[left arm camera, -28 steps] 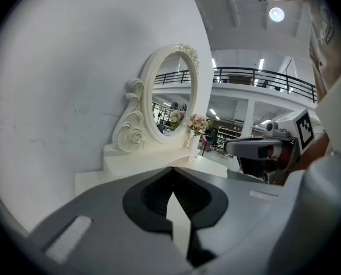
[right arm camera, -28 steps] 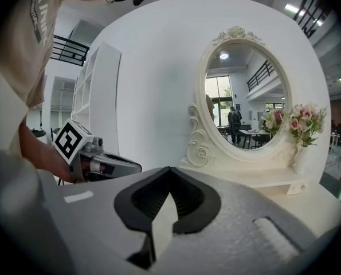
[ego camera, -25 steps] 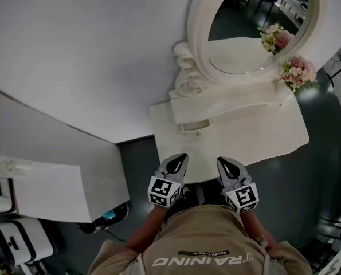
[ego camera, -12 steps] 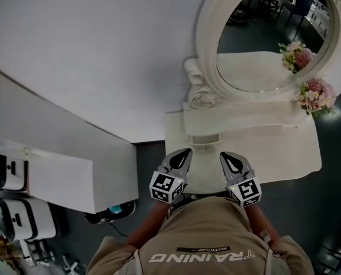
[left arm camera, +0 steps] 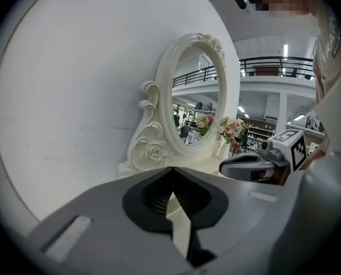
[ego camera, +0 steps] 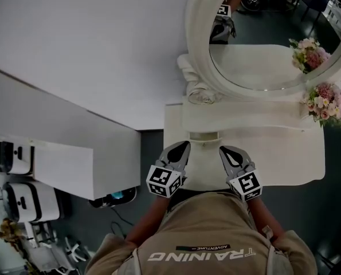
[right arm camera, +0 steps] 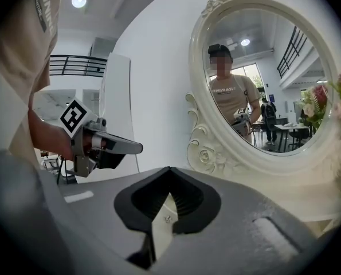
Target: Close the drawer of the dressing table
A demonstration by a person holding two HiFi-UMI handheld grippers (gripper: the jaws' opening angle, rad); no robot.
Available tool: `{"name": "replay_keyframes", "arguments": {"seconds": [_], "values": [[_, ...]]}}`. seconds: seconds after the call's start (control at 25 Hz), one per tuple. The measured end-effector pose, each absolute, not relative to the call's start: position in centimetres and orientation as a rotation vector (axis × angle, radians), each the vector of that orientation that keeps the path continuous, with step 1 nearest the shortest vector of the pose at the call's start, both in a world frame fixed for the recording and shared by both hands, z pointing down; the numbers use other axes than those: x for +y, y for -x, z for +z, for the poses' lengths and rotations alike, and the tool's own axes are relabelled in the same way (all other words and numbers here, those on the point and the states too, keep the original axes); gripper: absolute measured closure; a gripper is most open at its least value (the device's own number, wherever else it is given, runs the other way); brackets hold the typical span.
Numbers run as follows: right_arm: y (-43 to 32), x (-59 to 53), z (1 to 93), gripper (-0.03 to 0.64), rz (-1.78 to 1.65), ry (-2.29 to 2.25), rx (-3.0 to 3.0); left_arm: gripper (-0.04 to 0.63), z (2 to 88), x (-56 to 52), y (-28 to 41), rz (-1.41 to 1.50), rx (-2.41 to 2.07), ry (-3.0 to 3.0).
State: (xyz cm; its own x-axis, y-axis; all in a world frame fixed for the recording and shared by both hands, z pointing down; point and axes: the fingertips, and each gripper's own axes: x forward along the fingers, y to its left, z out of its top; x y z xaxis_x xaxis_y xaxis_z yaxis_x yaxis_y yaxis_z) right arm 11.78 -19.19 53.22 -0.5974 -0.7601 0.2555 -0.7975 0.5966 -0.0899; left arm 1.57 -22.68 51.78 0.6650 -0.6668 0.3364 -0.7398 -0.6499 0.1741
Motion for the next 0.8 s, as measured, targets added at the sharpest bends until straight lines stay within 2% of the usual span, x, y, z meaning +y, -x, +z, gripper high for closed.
{"name": "replay_keyframes", "arguments": {"seconds": [0.4,0.8], "values": [[-11.5,-21.3,56.3,0.615,0.345,-1.254,-2.57,0.577,52.1,-23.7,-1.7,0.371,-1.081,-2.594],[-9.2,-21.0,62.1,0.615,0.552,-1.25,-2.447,0.577,54.7,-23.9,-1.5,0.379,-0.982,-2.603]]}}
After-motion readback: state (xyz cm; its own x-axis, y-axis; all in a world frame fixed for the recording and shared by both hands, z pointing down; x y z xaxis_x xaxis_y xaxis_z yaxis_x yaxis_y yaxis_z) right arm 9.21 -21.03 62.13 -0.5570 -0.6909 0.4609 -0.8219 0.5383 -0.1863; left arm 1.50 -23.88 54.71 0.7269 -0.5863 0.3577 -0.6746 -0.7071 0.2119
